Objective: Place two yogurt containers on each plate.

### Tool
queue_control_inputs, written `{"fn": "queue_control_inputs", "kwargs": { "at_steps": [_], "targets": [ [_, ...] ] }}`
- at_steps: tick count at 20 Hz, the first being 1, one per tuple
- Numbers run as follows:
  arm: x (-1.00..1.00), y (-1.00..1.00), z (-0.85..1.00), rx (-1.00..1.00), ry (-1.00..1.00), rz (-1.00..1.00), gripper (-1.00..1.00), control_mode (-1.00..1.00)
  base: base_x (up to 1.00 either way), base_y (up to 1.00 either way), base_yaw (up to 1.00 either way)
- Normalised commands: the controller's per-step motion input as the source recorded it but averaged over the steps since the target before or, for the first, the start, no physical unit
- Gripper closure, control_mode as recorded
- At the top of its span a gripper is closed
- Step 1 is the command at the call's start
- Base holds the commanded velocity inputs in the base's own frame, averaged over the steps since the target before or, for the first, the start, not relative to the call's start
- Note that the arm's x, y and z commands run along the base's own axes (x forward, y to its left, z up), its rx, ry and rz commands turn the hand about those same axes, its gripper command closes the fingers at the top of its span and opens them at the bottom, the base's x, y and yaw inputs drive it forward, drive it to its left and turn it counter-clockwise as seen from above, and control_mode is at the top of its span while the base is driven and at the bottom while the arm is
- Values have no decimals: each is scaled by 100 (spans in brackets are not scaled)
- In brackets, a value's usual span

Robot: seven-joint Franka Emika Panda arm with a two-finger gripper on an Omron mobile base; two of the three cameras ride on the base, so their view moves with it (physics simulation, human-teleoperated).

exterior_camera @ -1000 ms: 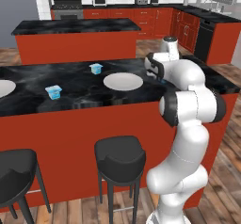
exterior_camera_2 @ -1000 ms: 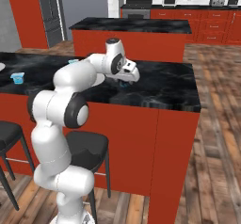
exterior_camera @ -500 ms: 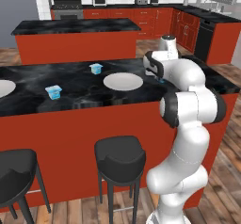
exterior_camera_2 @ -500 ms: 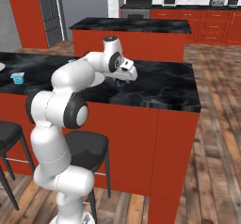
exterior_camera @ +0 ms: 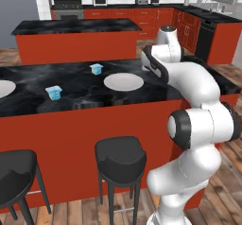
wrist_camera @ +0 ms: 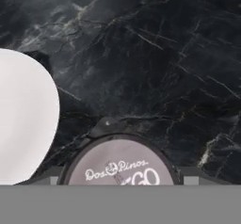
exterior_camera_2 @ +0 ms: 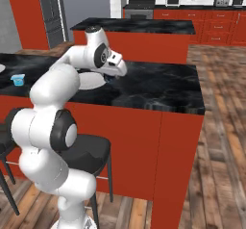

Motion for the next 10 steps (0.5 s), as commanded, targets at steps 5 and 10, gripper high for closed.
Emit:
{"fn": "queue_control_inputs", "kwargs": {
  "at_steps": [5,10],
  "targets": [
    [-3,89,14,-10,-13,0,100,-100,0,0,0],
    [0,80,-1,-12,-12,0,100,-100,0,0,0]
  ]
}}
